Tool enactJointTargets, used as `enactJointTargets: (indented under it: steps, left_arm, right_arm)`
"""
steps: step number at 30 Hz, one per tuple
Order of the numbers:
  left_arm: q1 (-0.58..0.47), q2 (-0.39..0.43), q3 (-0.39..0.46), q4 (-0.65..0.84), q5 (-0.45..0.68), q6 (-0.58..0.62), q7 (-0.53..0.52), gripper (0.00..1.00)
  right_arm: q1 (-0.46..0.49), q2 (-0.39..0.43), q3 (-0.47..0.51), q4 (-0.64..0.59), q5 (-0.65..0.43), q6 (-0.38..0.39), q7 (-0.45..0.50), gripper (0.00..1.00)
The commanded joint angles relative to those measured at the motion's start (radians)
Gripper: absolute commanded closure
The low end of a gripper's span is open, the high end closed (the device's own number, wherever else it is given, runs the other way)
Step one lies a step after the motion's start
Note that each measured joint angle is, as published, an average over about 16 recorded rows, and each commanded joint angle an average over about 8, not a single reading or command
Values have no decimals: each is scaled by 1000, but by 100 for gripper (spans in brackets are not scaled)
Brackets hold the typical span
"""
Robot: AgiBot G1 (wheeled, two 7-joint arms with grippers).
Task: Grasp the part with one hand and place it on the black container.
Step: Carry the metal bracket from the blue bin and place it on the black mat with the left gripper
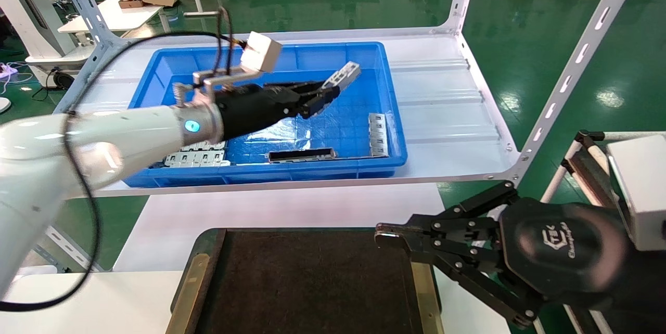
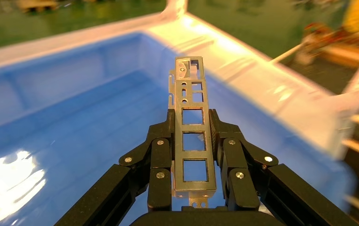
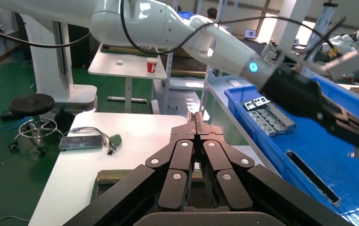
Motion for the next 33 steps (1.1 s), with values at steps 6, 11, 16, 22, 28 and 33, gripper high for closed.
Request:
enactJointTargets:
  steps: [6,11,16,22,28,33]
  left_arm:
    - [-13,-75,-22,-16,-47,228,3,100]
    - [11,-132,-27,-66,-70,361,-26,100]
    - [81,-198,-28,-167,-91,462,-68,100]
    - [223,-282,-27,-359,-122,504,-132,100]
    - [405,-352,-23,-559,-164,475,-207,100]
    - [563,-391,-21,-689,-180,358,-253,100]
  right_arm:
    - [0,0,0,0,0,0,0,100]
    - [0,0,-1,0,1,0,0,100]
    - [0,0,-1,0,1,0,-1,100]
    - [0,1,-1,0,1,1,-1,100]
    - [0,1,-2,0,1,1,-1,100]
    - [0,1,-2,0,1,1,-1,100]
